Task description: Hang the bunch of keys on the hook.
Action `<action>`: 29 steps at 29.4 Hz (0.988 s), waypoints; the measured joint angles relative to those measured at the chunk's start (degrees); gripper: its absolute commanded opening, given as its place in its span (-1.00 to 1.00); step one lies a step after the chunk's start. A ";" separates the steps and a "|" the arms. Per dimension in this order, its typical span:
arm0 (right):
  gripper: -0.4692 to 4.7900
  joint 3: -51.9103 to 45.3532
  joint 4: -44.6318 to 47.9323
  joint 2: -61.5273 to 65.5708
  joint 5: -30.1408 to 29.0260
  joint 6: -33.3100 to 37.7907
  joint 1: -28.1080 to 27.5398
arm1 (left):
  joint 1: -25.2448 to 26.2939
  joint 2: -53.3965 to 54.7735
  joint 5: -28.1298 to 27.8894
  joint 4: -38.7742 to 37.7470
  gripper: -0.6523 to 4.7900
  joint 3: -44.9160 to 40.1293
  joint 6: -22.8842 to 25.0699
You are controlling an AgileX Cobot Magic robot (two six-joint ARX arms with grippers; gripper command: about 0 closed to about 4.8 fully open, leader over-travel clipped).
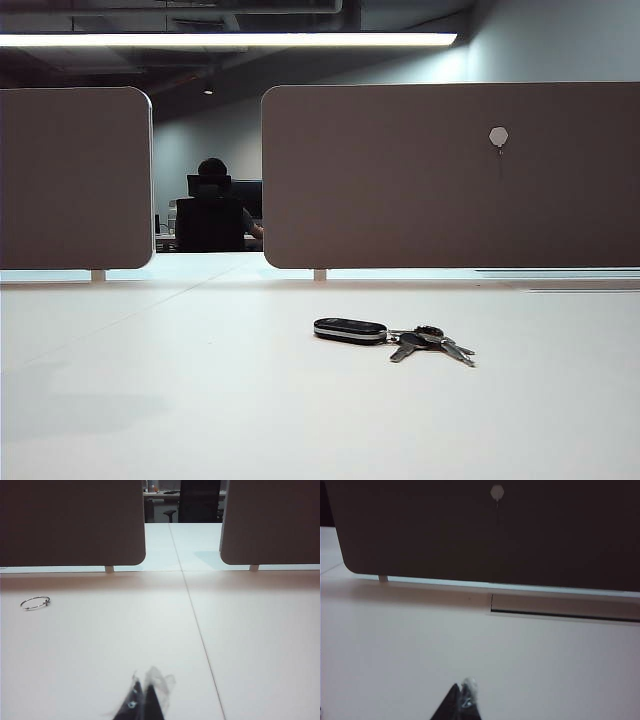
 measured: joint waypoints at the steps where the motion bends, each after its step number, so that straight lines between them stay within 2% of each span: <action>1: -0.82 0.00 -0.44 0.00 -0.02 0.00 0.00 | 0.00 0.00 -0.33 0.00 -0.78 0.00 -0.13; 12: -0.82 0.22 -0.83 0.00 0.00 0.00 0.00 | 0.00 0.00 -0.81 0.74 -0.76 0.02 -0.11; 13: -0.82 0.28 -0.87 0.00 -0.02 0.00 0.00 | 0.00 0.00 -0.81 1.25 -0.65 0.04 -0.11; 14: -0.69 0.79 -1.42 0.02 -0.20 0.02 0.00 | 0.00 0.00 -0.81 1.75 -0.29 0.11 -0.15; 16: -0.18 3.10 -2.60 0.13 -1.84 0.02 0.00 | -0.31 0.02 -0.76 1.90 0.61 1.44 -1.90; 17: 0.05 4.66 -2.73 0.26 -2.71 0.22 0.00 | -0.39 0.02 -0.66 1.92 1.00 2.51 -2.89; 20: 0.45 11.74 -1.92 1.73 -3.96 6.08 0.02 | -0.61 -0.02 0.00 3.15 1.00 6.88 -5.88; 22: 0.68 16.31 -1.07 4.37 -5.01 8.90 0.02 | -1.22 0.39 2.43 3.52 1.00 9.81 -7.87; 27: 0.71 24.61 -1.92 17.46 -14.91 9.55 0.02 | -3.98 7.08 15.47 4.61 1.00 16.68 -12.00; 29: 0.70 25.94 -2.47 22.67 -19.28 8.90 0.04 | -6.25 12.07 18.16 4.24 1.00 18.86 -12.98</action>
